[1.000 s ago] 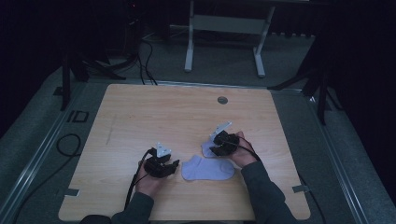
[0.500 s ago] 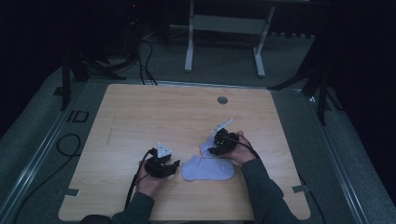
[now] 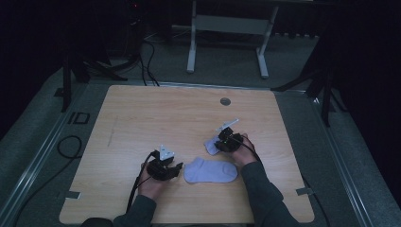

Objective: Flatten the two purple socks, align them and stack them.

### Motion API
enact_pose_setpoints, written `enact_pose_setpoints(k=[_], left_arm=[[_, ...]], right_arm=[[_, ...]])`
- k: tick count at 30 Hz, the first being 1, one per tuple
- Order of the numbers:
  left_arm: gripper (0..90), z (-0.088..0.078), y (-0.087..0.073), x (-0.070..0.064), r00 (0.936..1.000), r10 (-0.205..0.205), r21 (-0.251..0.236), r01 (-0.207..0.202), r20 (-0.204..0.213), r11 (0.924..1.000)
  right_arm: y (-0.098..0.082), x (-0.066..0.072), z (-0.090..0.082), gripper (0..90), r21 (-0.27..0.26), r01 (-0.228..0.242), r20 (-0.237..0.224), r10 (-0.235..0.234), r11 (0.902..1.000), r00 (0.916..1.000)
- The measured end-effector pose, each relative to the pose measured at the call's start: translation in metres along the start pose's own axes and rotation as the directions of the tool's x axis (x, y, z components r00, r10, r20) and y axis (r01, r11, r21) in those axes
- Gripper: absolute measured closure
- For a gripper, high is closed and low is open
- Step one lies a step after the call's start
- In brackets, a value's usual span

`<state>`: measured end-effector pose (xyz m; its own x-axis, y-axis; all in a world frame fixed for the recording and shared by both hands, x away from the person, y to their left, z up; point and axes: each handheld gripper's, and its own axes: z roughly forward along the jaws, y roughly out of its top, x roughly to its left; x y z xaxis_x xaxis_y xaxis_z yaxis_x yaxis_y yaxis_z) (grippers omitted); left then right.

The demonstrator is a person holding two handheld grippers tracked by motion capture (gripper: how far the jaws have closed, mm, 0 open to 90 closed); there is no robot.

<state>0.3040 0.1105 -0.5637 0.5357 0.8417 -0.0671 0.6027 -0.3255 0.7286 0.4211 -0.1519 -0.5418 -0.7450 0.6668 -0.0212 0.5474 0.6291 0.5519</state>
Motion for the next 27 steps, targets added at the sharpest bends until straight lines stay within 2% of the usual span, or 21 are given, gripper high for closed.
enact_pose_setpoints(k=[6, 8, 14, 20, 24, 27], left_arm=[[53.5, 0.0, 0.0, 0.001, 0.9999, -0.01, -0.005, 0.01, 0.006, 0.9999], [53.4, 0.0, 0.0, 0.001, 0.9999, -0.01, -0.005, 0.01, 0.006, 0.9999], [53.3, 0.0, 0.0, 0.001, 1.0, -0.007, -0.004, 0.007, 0.005, 1.0], [53.3, 0.0, 0.0, 0.001, 1.0, -0.007, -0.004, 0.007, 0.005, 1.0], [53.3, 0.0, 0.0, 0.001, 1.0, -0.006, -0.004, 0.006, 0.004, 1.0], [53.3, 0.0, 0.0, 0.001, 1.0, -0.007, -0.006, 0.007, 0.003, 1.0]], right_arm=[[-0.001, -0.001, -0.003, 85.5, -0.026, -0.039, -0.009, 0.039, 0.9989, 0.9992], [-0.001, -0.002, -0.008, 85.6, -0.053, -0.056, -0.016, 0.055, 0.997, 0.9983], [-0.001, -0.001, -0.028, 85.6, -0.113, -0.06, -0.009, 0.059, 0.9918, 0.9982], [-0.003, -0.002, -0.049, 85.6, -0.183, -0.091, -0.044, 0.084, 0.979, 0.9955], [-0.007, 0.001, -0.065, 85.5, -0.237, -0.089, -0.039, 0.082, 0.9676, 0.9959], [-0.01, 0.004, -0.073, 85.6, -0.252, -0.081, -0.023, 0.078, 0.9644, 0.9967]])
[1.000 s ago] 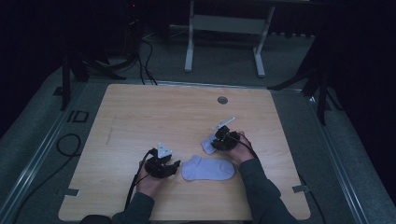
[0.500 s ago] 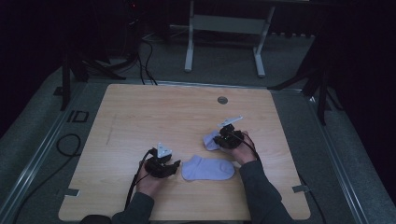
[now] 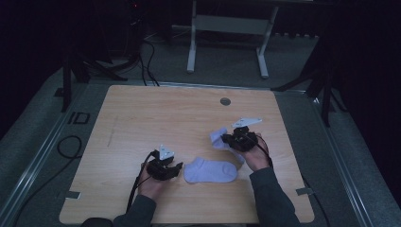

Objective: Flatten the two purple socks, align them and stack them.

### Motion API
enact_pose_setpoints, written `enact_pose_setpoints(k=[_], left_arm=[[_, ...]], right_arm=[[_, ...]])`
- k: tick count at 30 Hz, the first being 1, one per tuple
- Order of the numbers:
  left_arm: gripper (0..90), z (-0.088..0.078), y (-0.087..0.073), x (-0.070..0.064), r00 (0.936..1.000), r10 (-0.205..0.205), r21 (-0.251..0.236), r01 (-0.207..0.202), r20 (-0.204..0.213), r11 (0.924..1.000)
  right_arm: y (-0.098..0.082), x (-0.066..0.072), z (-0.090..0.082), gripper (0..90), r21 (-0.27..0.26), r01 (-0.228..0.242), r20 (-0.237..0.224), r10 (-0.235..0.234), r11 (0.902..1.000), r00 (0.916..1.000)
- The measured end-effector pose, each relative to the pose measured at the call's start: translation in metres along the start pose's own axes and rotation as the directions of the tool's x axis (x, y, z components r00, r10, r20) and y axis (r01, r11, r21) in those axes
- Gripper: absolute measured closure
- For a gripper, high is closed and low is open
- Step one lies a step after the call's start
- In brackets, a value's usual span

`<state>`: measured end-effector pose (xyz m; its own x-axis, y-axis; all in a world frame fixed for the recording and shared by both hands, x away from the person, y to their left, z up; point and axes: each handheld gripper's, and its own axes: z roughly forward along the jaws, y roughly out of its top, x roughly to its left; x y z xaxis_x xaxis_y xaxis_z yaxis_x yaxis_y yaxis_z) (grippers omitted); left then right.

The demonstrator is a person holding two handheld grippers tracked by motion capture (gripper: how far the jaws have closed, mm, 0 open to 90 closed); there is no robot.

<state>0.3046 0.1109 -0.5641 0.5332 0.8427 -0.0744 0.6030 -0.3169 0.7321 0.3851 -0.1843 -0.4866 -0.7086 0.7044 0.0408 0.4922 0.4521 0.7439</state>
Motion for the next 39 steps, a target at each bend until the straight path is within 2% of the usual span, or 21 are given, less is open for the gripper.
enact_pose_setpoints(k=[7, 13, 19, 30, 39], left_arm=[[53.3, 0.0, 0.0, 0.0, 1.0, 0.002, 0.001, -0.002, -0.001, 1.0], [53.1, 0.0, 0.0, 0.0, 1.0, 0.002, -0.004, -0.002, -0.002, 1.0], [53.1, 0.0, 0.0, 0.0, 1.0, -0.001, -0.003, 0.001, 0.0, 1.0], [53.1, 0.0, 0.0, -0.001, 1.0, 0.001, -0.002, -0.001, -0.001, 1.0], [53.0, 0.0, 0.0, 0.0, 1.0, 0.002, -0.002, -0.002, 0.0, 1.0]], right_arm=[[0.002, 0.006, -0.025, 85.5, -0.07, 0.022, 0.015, -0.021, 0.9973, 0.9997], [0.001, 0.015, -0.042, 85.4, -0.101, 0.054, 0.024, -0.052, 0.9934, 0.9984], [-0.002, 0.025, -0.052, 85.2, -0.117, 0.078, 0.02, -0.076, 0.9901, 0.9969], [-0.011, 0.041, -0.06, 85.2, -0.137, 0.099, 0.012, -0.099, 0.9855, 0.995], [-0.021, 0.051, -0.046, 85.0, -0.094, 0.118, 0.004, -0.118, 0.9885, 0.993]])
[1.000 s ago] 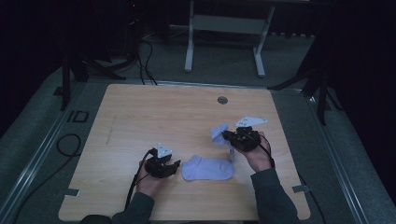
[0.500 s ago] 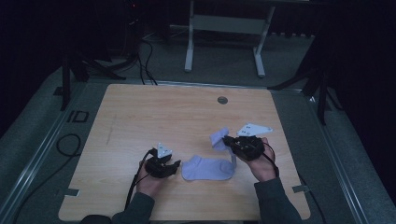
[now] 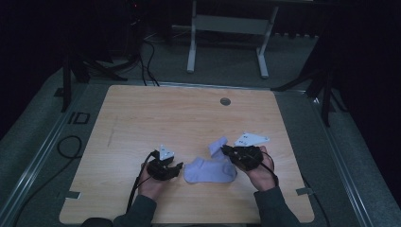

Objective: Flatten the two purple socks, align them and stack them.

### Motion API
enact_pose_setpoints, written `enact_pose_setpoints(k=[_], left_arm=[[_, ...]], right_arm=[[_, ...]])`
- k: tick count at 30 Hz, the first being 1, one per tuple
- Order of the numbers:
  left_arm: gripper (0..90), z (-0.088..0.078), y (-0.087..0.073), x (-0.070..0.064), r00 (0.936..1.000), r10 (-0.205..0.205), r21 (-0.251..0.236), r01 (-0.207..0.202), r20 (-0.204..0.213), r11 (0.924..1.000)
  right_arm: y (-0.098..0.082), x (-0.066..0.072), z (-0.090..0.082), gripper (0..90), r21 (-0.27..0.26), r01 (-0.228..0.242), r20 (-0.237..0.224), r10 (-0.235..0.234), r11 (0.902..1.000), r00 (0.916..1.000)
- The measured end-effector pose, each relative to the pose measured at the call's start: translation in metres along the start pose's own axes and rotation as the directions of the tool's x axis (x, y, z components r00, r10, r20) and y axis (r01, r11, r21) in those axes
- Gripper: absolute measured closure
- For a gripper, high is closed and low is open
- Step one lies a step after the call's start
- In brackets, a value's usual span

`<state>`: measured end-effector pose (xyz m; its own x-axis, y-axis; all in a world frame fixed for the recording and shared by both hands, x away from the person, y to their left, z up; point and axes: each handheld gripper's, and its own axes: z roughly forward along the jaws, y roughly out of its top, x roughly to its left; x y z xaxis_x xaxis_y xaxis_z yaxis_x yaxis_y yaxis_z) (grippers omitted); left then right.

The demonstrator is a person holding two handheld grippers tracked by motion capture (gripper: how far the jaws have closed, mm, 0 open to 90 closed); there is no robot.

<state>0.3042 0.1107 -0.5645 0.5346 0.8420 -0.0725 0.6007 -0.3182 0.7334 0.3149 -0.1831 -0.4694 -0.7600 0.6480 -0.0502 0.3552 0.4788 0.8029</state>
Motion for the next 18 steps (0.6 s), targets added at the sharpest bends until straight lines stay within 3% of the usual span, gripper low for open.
enact_pose_setpoints(k=[6, 18], left_arm=[[52.9, 0.0, 0.0, 0.0, 1.0, 0.0, -0.001, 0.0, 0.0, 1.0], [52.7, 0.0, 0.0, 0.0, 1.0, -0.005, -0.005, 0.005, -0.001, 1.0]], right_arm=[[-0.01, 0.003, 0.009, 85.0, 0.021, -0.02, -0.023, 0.02, 0.9996, 0.9995], [-0.018, 0.009, 0.02, 84.9, 0.012, -0.053, -0.085, 0.053, 0.9985, 0.995]])
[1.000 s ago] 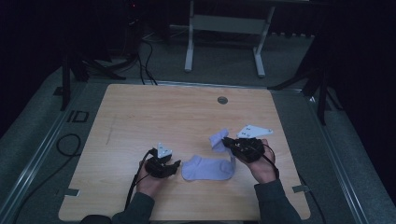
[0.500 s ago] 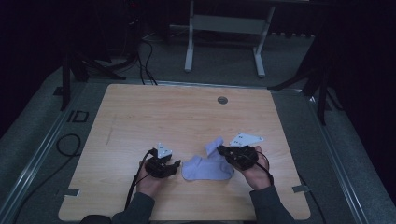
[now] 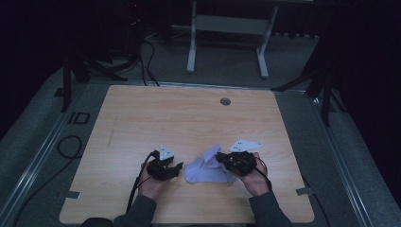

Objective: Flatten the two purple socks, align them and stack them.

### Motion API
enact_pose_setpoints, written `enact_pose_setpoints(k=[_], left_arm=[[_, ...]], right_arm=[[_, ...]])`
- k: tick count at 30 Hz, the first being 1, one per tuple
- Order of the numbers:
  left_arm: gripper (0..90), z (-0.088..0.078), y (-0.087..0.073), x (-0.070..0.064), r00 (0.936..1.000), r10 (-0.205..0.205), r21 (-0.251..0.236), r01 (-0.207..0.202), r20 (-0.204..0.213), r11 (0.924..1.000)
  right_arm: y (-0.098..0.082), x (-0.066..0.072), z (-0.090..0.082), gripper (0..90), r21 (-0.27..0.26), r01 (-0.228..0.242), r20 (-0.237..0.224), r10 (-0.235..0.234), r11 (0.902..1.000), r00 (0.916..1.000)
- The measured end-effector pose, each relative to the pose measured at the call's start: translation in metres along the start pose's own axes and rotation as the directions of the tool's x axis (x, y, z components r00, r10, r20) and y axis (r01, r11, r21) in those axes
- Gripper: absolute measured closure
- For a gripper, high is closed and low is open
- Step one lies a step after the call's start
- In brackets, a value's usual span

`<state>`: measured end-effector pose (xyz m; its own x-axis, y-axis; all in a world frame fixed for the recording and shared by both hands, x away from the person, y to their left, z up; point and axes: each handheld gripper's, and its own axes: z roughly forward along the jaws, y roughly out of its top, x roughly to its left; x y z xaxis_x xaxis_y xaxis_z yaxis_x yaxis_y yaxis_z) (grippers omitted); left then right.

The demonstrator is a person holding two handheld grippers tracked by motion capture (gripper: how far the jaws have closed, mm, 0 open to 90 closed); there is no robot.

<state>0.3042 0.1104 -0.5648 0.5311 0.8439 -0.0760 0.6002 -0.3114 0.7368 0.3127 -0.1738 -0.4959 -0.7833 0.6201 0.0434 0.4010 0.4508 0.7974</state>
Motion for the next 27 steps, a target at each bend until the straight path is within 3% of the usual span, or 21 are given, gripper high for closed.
enact_pose_setpoints(k=[13, 24, 27], left_arm=[[52.9, -0.006, 0.002, -0.004, 1.0, -0.001, -0.003, 0.001, 0.006, 1.0], [52.8, -0.022, 0.014, -0.021, 0.9968, 0.035, -0.07, -0.03, 0.071, 0.9971], [52.7, -0.024, 0.016, -0.022, 0.9936, 0.019, -0.081, -0.01, 0.111, 0.9966]], right_arm=[[-0.003, 0.006, 0.012, 84.9, 0.004, -0.002, -0.057, 0.002, 1.0, 0.9984], [-0.007, 0.011, 0.028, 84.9, 0.03, 0.023, -0.051, -0.021, 0.9993, 0.9985], [-0.007, 0.013, 0.033, 84.8, 0.038, 0.03, -0.058, -0.028, 0.9988, 0.9979]])
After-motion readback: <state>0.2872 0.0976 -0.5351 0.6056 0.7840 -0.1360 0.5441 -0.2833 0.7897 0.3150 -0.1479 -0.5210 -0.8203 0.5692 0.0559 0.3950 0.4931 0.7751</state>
